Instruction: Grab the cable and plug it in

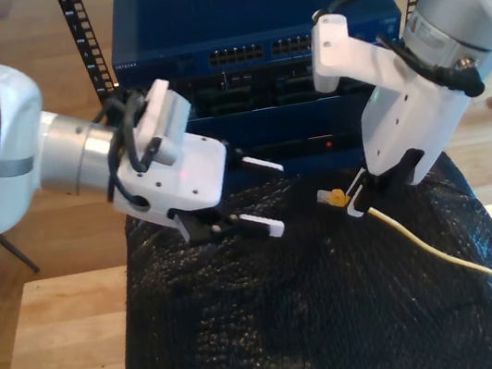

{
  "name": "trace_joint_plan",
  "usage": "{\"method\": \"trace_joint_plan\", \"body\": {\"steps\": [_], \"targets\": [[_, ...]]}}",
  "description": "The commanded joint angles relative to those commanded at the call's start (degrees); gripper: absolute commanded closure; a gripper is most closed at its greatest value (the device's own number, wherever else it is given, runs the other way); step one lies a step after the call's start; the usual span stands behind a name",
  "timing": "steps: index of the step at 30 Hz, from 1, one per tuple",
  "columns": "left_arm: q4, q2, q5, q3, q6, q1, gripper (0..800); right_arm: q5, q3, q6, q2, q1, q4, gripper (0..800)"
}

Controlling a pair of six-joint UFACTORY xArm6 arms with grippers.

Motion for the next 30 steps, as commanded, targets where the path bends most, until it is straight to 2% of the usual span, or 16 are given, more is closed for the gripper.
{"method": "trace_joint_plan", "body": {"steps": [7, 12, 18, 28, 30], "targets": [[-0.1, 0.1, -0.5, 0.0, -0.1, -1.7, 87, 0.0, 0.0, 0.0, 0.0, 0.5, 0.0, 797], [-0.1, 0.1, -0.5, 0.0, -0.1, -2.8, 89, 0.0, 0.0, 0.0, -0.1, 1.1, 0.2, 797], [-0.1, 0.1, -0.1, 0.0, 0.0, -2.9, 113, 0.1, 0.1, -0.1, -0.2, 1.4, 3.0, 797], [-0.1, 0.0, 0.4, 0.1, 0.0, -2.7, 208, 0.0, 0.1, -0.2, -0.4, 1.4, 3.0, 797], [-0.1, 0.0, 0.4, 0.1, -0.1, -2.7, 253, 0.0, 0.1, -0.2, -0.4, 1.4, 3.0, 796]]}}
